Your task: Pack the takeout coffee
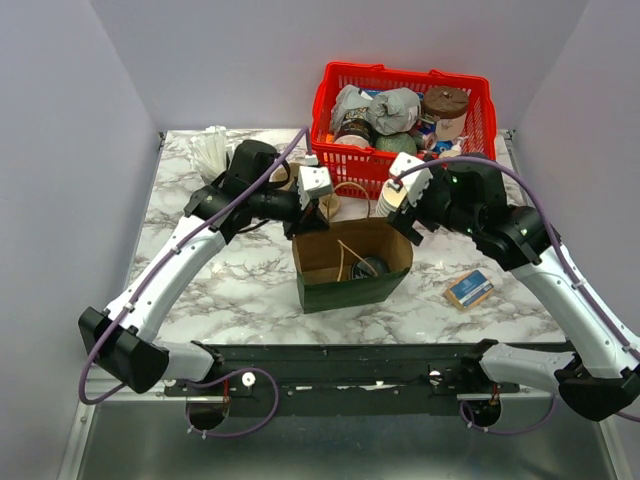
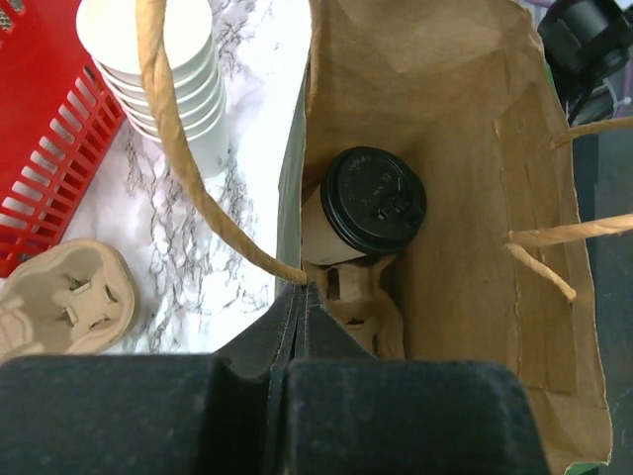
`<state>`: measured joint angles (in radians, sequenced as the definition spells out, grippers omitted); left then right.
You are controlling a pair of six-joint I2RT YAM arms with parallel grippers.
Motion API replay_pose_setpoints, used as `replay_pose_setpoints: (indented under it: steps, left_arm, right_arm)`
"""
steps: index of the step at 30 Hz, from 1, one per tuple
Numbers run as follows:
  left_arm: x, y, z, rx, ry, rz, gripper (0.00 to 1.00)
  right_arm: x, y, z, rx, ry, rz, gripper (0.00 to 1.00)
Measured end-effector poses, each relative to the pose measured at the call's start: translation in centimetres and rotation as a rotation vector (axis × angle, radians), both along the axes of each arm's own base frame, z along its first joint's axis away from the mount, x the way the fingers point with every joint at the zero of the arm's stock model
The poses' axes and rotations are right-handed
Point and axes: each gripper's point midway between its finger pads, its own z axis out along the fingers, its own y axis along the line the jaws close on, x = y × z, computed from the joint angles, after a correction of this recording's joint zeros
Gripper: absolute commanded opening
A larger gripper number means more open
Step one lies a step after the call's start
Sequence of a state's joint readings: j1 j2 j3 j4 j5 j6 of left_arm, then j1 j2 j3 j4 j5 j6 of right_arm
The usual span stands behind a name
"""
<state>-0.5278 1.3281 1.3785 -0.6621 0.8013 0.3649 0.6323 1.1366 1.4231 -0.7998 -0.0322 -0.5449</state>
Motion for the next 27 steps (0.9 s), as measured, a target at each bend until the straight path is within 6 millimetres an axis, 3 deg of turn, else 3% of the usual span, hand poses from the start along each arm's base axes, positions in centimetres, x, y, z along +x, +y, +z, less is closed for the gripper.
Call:
replay_pose_setpoints:
  steps: [14, 19, 23, 27]
  left_arm:
    - [-3.2, 4.0, 2.3, 0.103, -0.184, -0.009, 0.0]
    - [-4.2, 5.0, 2.2, 0.12, -0.227, -0.009, 0.0]
    - [-4.5, 5.3, 1.4, 0.138, -0.232, -0.009, 0.0]
    - [-3.9, 5.6, 0.6, 0.168, -0.247, 0.007, 0.0]
  right_arm:
    - [-0.4, 0.2, -2.5, -0.005, 0.032, 0.018, 1.0]
    - [-0.9, 0.2, -3.1, 0.006, 0.053, 0.018, 1.0]
    - [-1.4, 0.7, -2.6, 0.04, 0.062, 0.044, 1.0]
    - [-2.0, 2.1, 1.1, 0.126, 0.042, 0.108, 1.0]
